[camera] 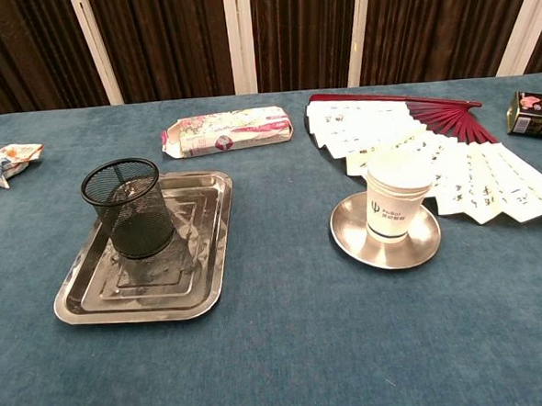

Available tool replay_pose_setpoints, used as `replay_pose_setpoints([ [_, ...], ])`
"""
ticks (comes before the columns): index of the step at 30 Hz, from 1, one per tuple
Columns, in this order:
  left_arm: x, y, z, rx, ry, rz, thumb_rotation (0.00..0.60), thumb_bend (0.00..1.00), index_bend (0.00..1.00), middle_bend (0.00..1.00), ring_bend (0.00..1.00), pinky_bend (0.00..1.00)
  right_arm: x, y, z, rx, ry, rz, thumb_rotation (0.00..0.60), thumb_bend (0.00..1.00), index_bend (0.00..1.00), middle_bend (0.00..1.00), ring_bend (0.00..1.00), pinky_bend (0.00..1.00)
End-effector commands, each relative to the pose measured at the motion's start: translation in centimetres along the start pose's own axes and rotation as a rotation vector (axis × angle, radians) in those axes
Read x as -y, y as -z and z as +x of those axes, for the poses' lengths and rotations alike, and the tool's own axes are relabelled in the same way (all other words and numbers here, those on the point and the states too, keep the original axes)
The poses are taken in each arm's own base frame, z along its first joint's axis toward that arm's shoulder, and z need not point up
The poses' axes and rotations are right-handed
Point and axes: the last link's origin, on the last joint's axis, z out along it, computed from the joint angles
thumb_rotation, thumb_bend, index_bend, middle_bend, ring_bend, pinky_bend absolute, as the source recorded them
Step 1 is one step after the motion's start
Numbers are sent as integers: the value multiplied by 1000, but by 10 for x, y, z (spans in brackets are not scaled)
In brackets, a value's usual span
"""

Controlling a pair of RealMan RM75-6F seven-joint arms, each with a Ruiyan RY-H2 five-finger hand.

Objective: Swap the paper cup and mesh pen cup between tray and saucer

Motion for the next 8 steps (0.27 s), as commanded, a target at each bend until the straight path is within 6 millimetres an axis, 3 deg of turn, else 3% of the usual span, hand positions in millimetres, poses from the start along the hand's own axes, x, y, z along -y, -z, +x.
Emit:
replay_pose_setpoints([
  [1, -1, 4, 0, 28, -5, -11, 600, 40, 191, 0, 0, 124, -19, 21, -8, -8, 36, -34, 600, 0, 0, 0, 0, 0],
  [8, -7, 5, -6, 47, -7, -63, 600, 40, 192, 0, 0, 121, -15, 26, -4, -40, 63, -7, 600, 0, 0, 0, 0, 0],
])
